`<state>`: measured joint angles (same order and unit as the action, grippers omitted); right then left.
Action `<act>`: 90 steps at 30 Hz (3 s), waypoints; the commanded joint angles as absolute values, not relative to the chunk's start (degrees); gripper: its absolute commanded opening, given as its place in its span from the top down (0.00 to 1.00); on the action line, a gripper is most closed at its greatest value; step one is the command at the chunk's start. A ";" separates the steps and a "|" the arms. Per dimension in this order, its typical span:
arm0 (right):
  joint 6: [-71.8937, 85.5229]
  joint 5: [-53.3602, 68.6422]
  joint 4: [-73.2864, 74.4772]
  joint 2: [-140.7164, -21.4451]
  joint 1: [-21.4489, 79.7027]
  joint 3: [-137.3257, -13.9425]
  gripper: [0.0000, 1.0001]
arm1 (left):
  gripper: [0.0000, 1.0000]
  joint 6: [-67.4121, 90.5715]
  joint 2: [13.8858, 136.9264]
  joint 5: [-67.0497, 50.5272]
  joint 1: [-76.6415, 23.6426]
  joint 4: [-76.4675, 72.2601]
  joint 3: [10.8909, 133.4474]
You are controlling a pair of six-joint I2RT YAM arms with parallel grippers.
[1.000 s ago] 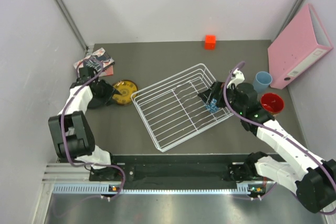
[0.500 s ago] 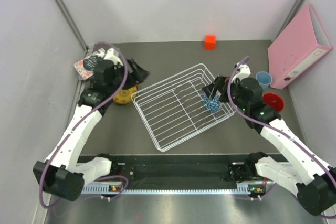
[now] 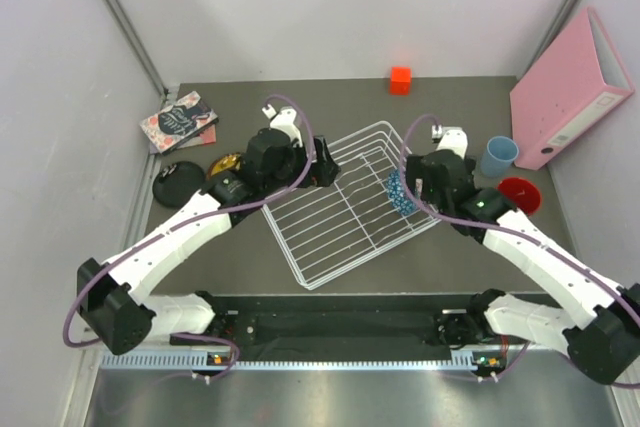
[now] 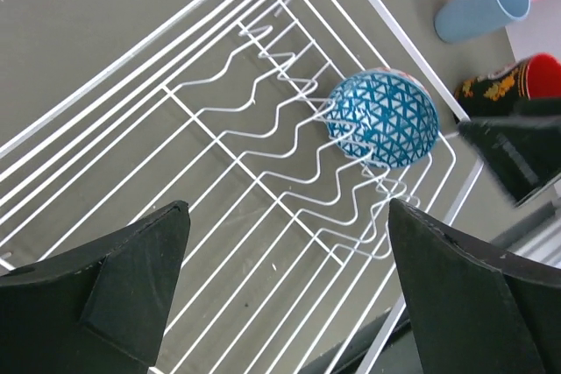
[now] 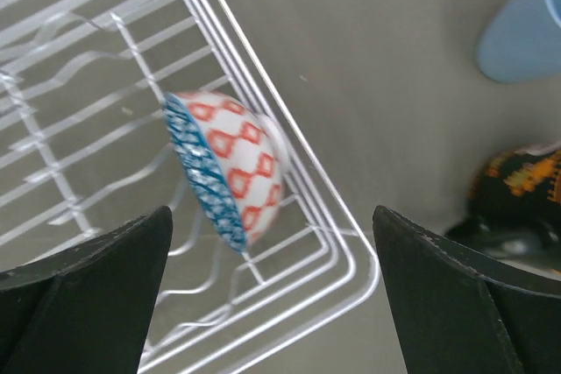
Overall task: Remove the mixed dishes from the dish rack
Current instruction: Pick up the bowl from the dish rack.
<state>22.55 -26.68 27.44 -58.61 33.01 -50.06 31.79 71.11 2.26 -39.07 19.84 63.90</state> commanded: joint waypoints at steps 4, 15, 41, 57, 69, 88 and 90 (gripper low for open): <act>19.51 -40.78 32.61 -66.00 38.93 -55.72 0.10 | 0.01 34.36 66.19 5.54 -39.99 12.92 58.20; 18.19 -41.84 30.24 -72.68 41.04 -57.04 0.50 | 0.01 34.72 60.65 6.94 -40.25 11.51 53.09; 20.74 -45.08 28.47 -80.07 42.28 -56.16 1.00 | 0.01 36.65 58.36 6.68 -40.25 10.37 48.16; 22.06 -43.34 36.74 -70.68 46.23 -68.90 1.00 | 0.01 37.53 60.20 6.07 -40.25 8.88 47.81; 23.99 -37.62 33.93 -64.42 46.14 -68.82 1.00 | 0.01 37.44 61.87 5.80 -40.25 8.00 49.22; 34.01 -9.77 23.56 -66.79 42.45 -65.83 1.00 | 0.01 35.77 53.17 1.24 -40.25 -5.10 45.00; 34.36 -8.97 23.12 -68.20 42.45 -66.44 1.00 | 0.01 35.77 54.49 -1.39 -40.25 -4.92 46.23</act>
<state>30.81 -16.47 31.05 -66.96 43.03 -64.88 37.04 53.71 4.78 -40.12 0.08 44.47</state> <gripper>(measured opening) 0.058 0.991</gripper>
